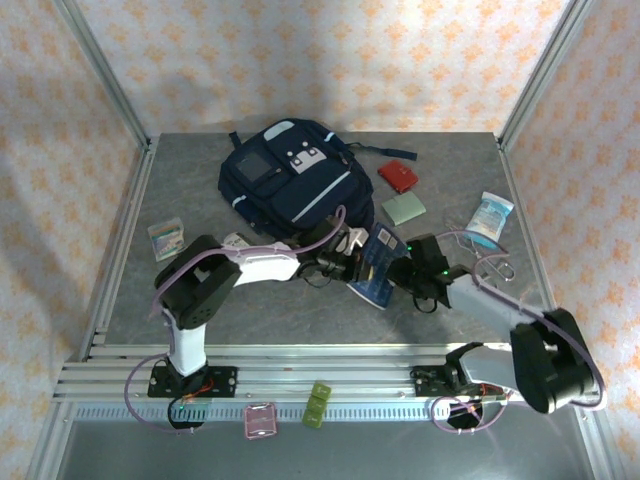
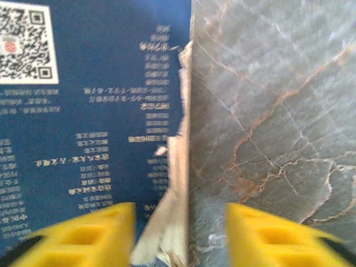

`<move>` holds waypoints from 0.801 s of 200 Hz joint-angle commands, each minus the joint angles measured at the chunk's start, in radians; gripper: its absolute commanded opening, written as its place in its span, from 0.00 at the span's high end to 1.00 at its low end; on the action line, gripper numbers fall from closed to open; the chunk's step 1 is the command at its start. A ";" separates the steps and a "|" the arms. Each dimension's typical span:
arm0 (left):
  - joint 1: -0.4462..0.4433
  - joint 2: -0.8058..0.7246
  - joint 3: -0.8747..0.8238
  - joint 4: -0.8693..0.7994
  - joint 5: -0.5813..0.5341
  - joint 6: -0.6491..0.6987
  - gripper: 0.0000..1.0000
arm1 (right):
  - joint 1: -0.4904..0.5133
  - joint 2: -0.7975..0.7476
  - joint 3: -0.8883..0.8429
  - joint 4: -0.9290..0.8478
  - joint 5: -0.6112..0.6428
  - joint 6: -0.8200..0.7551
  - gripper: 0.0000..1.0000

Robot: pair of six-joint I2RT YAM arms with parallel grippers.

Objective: Pack the student bag

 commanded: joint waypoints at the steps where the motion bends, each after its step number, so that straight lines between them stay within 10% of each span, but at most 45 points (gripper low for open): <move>1: 0.054 -0.173 -0.039 0.115 0.028 0.010 1.00 | -0.059 -0.150 0.053 0.010 -0.072 -0.078 0.24; 10: 0.078 -0.217 -0.061 0.142 0.051 -0.023 1.00 | -0.085 -0.187 0.076 0.035 -0.133 -0.106 0.00; 130: 0.195 -0.400 -0.157 0.505 0.439 -0.202 1.00 | -0.153 -0.128 0.141 0.474 -0.763 -0.101 0.06; 149: 0.206 -0.396 -0.176 0.569 0.460 -0.256 1.00 | -0.153 -0.139 0.138 0.507 -0.804 -0.100 0.21; 160: 0.211 -0.390 -0.169 0.542 0.462 -0.245 0.97 | -0.153 -0.153 0.144 0.513 -0.821 -0.109 0.50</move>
